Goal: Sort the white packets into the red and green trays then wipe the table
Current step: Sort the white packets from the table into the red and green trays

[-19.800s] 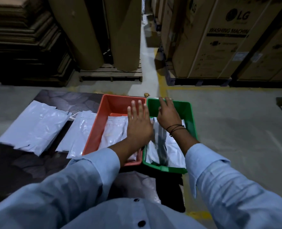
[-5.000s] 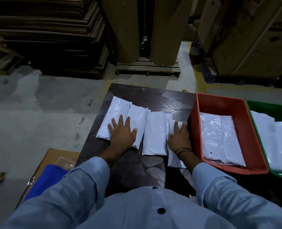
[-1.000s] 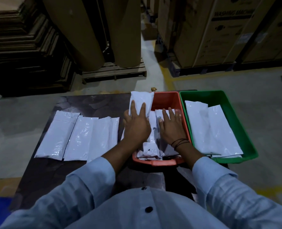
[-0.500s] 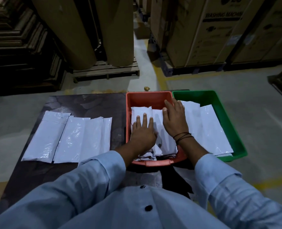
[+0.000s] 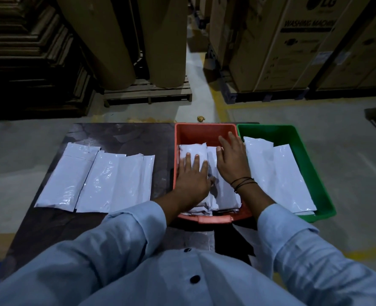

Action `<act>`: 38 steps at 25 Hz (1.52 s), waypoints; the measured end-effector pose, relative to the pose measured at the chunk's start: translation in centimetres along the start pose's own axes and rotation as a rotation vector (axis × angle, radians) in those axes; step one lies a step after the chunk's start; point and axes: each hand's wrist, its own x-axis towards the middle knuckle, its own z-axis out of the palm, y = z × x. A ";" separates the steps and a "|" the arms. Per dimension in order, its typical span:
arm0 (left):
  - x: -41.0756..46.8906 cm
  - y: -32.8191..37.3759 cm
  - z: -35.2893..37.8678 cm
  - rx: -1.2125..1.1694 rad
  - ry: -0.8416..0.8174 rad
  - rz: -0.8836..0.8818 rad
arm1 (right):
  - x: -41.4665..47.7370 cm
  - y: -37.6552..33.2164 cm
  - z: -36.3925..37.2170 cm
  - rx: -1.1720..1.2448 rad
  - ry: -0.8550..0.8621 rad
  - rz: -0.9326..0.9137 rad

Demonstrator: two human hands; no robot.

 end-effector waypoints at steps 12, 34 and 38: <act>-6.2 -16.5 -5.3 0.076 0.207 -0.282 | 3.3 -10.1 3.7 0.024 -0.062 -0.140; -15.0 -37.2 0.2 -0.156 -0.087 -0.466 | -5.9 -24.3 18.8 -0.096 -0.685 0.004; -17.5 -32.4 1.4 -0.172 -0.006 -0.429 | -7.1 -22.1 19.0 -0.147 -0.640 -0.123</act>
